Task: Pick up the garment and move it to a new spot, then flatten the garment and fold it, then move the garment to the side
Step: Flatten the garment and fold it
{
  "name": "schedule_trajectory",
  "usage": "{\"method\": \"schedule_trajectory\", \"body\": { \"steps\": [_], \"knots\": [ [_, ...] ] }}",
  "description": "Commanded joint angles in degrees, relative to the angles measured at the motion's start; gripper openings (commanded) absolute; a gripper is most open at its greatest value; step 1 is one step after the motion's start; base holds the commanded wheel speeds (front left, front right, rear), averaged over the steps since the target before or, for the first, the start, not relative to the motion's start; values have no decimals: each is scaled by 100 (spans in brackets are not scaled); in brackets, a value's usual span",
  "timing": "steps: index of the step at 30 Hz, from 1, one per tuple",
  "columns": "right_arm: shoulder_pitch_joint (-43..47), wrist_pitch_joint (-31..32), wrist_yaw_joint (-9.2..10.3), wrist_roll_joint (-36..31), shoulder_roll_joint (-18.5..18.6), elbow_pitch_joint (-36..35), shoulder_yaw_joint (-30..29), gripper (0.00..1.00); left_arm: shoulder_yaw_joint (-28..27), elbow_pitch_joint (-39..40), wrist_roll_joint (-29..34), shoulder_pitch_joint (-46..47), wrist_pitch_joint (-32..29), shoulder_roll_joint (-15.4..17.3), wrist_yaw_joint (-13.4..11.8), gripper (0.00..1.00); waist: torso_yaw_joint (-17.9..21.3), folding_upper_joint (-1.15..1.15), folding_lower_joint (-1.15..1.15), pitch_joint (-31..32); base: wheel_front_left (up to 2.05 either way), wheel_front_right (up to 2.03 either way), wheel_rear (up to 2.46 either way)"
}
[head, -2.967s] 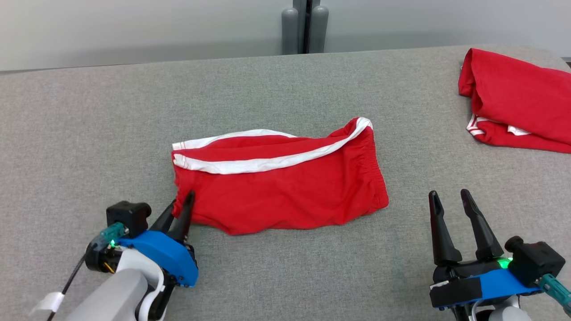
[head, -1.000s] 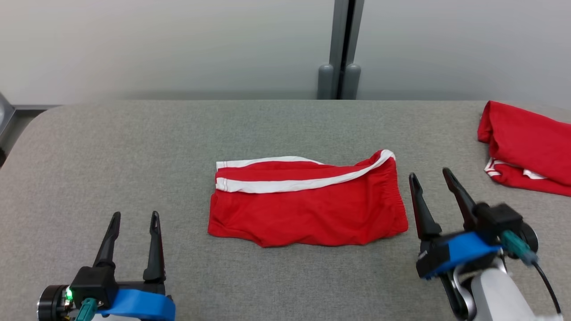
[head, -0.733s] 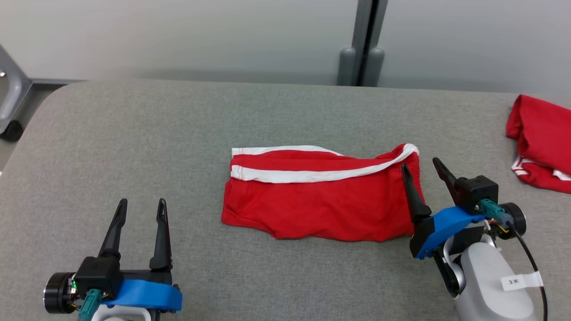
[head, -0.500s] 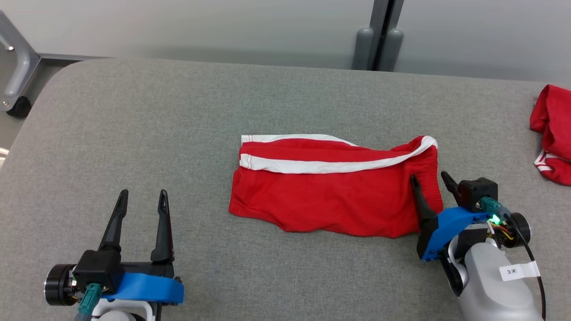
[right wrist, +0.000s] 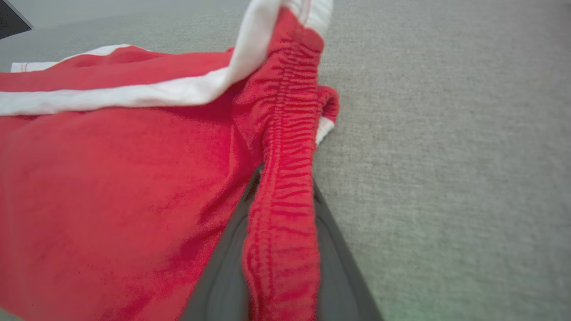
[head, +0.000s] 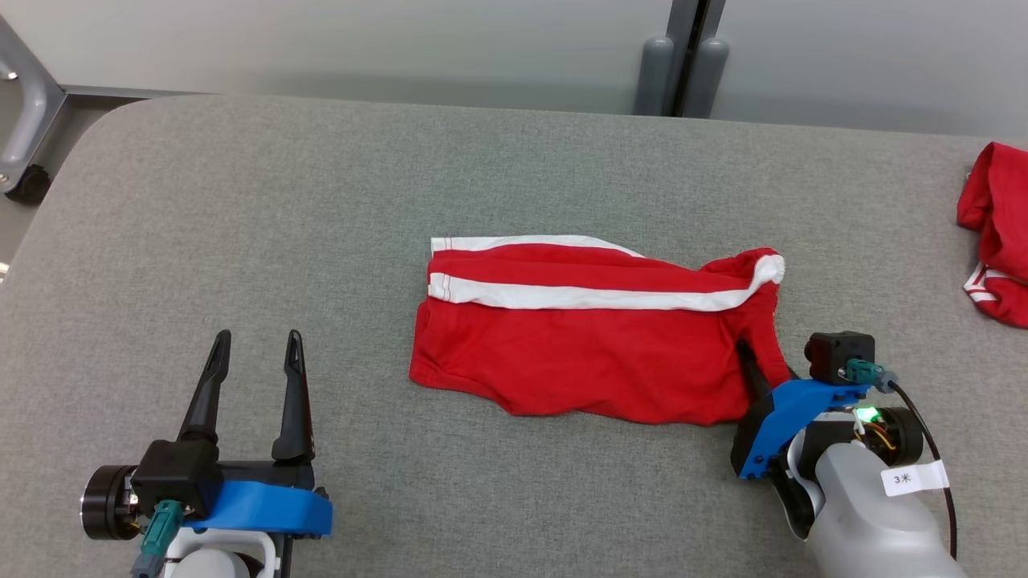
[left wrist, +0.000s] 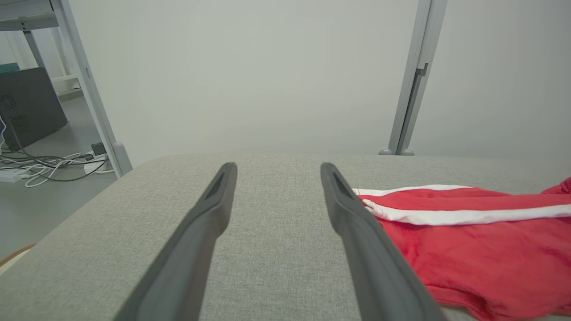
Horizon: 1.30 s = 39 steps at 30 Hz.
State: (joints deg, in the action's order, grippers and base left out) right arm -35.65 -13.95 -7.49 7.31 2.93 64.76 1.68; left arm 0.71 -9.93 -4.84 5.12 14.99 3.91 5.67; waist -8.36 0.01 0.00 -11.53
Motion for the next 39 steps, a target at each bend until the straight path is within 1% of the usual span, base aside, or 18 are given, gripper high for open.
{"method": "schedule_trajectory", "body": {
  "steps": [1,3,7,11,18,22,23,28,34,39],
  "knots": [
    [-15,-1,-1,93,-3,110,75,0,-36,-8,48,68,26,-5,18,100,21,-1,0,18,0,0,0],
    [-48,-40,-1,156,0,166,138,0,-71,-4,48,9,26,-11,16,100,71,-1,0,54,0,0,0],
    [-36,-100,2,92,89,171,32,0,-132,14,86,-112,26,-16,17,100,221,-1,0,150,0,0,0],
    [163,-124,1,134,366,49,-72,0,-176,27,102,-161,26,-21,20,100,366,-1,0,270,0,0,0],
    [575,-126,0,343,1051,-374,-203,0,-219,75,145,-288,26,-32,32,100,606,-1,0,422,0,0,0],
    [655,-82,0,451,1200,-525,-141,0,-229,83,135,-371,26,-35,39,100,714,-1,0,464,0,0,0],
    [637,-48,0,491,1204,-574,-110,0,-236,77,133,-369,26,-35,46,100,733,-1,0,469,0,0,0],
    [576,129,0,806,992,-1042,289,0,-232,52,162,-425,26,-35,65,100,811,-1,0,529,0,0,0],
    [575,535,-1,1250,744,-1895,814,0,-171,49,176,-442,26,-57,64,100,846,-1,0,548,0,0,0],
    [495,871,-1,1370,504,-2488,1117,0,-94,41,159,-355,26,-65,75,100,788,-1,0,477,0,0,0]
  ]
}}
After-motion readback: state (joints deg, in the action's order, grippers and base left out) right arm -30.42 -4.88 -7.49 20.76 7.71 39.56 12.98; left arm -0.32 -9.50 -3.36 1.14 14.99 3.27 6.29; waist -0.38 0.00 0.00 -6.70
